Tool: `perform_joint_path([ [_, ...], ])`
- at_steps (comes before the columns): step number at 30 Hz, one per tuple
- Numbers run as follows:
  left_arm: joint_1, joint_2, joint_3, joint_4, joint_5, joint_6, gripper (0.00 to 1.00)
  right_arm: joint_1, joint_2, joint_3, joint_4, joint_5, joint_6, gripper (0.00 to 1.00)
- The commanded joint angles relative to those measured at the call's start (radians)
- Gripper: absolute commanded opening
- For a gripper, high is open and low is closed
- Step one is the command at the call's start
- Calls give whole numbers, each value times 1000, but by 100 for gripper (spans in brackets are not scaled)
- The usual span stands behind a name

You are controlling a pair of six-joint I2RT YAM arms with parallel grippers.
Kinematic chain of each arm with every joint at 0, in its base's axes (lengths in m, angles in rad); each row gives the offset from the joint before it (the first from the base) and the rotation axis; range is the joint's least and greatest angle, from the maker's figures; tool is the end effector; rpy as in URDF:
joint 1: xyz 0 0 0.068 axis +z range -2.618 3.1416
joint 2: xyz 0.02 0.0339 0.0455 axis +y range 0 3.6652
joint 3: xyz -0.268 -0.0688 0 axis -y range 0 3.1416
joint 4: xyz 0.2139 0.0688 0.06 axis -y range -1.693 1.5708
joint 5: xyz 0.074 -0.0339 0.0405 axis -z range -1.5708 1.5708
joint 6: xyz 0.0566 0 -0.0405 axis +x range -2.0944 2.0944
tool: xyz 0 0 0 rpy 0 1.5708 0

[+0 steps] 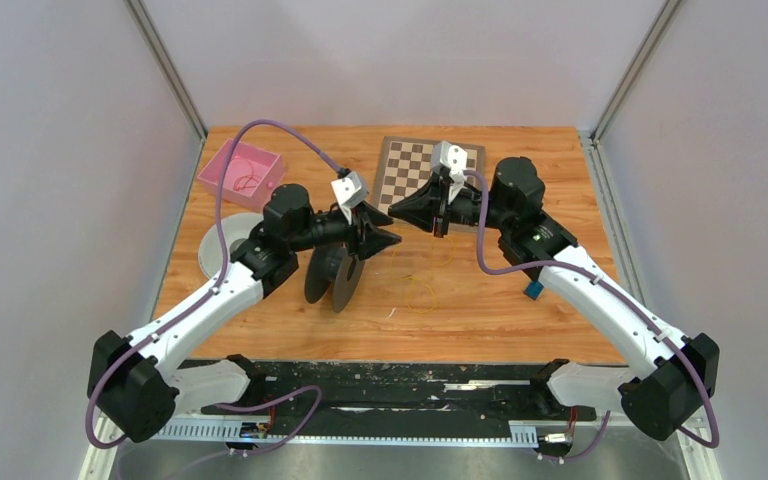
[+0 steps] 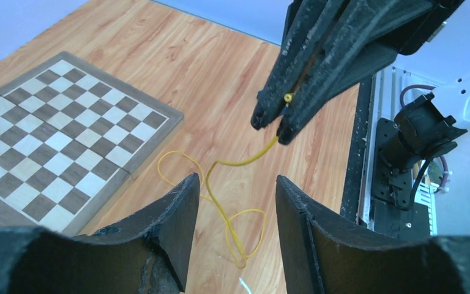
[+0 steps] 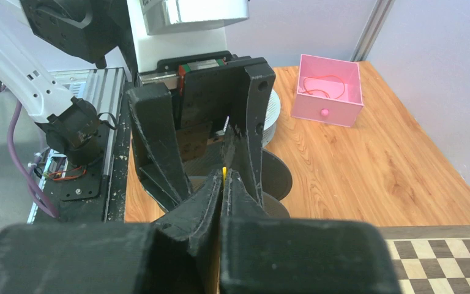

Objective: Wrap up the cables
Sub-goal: Pick up the cable at the center of the board.

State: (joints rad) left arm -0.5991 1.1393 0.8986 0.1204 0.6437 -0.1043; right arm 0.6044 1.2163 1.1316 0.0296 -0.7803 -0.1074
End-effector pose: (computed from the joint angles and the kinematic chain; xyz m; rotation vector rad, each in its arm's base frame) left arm 0.1860 -0.1681 0.3499 0.9088 1.5342 -1.0574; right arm 0.1907 0.1801 0.4002 -1.1349 1.2757 1.0046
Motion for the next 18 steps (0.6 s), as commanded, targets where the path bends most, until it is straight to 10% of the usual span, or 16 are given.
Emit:
perform_joint_path([
  [1, -26, 17, 40, 119, -57, -43, 54, 0, -8, 11, 7, -36, 30, 1],
  [10, -59, 8, 1, 209, -138, -109, 47, 1, -2, -14, 9, -51, 23, 2],
  [18, -59, 7, -3, 186, -143, -184, 0, 0, -44, -26, 10, 11, 19, 11],
])
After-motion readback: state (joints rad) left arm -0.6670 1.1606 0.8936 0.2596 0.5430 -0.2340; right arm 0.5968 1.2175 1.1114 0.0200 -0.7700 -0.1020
